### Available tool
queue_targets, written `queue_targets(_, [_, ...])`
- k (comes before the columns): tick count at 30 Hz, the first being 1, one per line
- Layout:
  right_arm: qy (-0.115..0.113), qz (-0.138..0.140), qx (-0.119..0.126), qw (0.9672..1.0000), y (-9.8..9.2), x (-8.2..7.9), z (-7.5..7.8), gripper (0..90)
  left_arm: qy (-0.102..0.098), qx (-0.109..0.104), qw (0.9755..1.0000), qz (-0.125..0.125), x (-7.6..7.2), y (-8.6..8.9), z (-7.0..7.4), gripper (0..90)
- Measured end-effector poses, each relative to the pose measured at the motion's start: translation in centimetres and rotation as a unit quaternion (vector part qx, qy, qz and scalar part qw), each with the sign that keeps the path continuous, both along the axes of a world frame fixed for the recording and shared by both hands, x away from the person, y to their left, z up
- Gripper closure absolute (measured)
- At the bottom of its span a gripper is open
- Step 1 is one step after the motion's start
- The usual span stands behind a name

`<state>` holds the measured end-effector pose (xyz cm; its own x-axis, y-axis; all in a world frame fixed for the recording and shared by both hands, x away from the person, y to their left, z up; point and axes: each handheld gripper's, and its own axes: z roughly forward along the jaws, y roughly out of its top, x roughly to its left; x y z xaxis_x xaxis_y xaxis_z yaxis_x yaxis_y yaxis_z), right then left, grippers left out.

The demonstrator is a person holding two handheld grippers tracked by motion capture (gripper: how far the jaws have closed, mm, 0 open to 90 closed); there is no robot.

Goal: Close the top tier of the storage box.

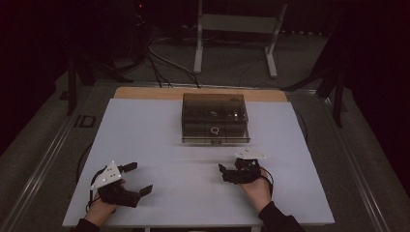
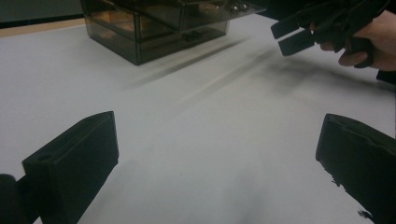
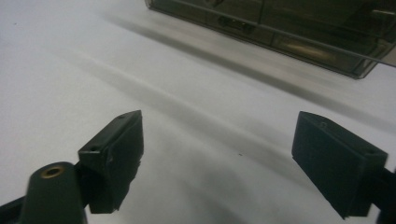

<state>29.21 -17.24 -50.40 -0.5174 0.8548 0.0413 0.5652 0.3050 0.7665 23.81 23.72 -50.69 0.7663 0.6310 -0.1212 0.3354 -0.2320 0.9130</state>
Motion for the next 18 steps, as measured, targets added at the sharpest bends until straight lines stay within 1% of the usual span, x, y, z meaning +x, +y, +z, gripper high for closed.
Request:
queue_targets(3, [0.001,0.0,0.003,1.0,-0.13,0.04,0.1,18.2,0.0,-0.004,1.0,0.001,-0.01,0.04,0.08,0.0])
queue_targets(7, [0.007,0.005,0.002,1.0,-0.18,0.02,0.17,21.5,0.001,-0.001,1.0,0.001,0.01,0.02,0.01,0.0])
queue_targets(9, [0.008,0.007,0.0,0.9999,-0.14,0.0,0.22,24.6,0.001,-0.004,1.0,0.001,0.01,0.03,0.06,0.0])
queue_targets(12, [0.009,0.005,-0.003,0.9999,-0.07,-0.06,0.31,30.6,0.001,0.0,1.0,0.0,0.03,0.01,-0.02,0.0])
queue_targets(14, [0.007,0.004,-0.004,1.0,-0.04,-0.08,0.35,31.5,0.001,-0.004,1.0,0.001,0.01,0.04,0.05,0.0])
queue_targets(15, [0.003,0.002,-0.004,1.0,-0.02,-0.16,0.42,35.4,0.0,-0.004,1.0,0.001,0.0,0.03,0.07,0.0])
queue_targets(17, [0.002,0.002,-0.01,0.9999,0.05,-0.14,0.39,37.8,0.0,-0.002,1.0,0.0,0.02,0.01,0.01,0.0])
queue_targets(18, [0.002,0.0,-0.011,0.9999,0.07,-0.13,0.37,41.4,0.0,-0.001,1.0,0.0,0.02,0.01,-0.01,0.0])
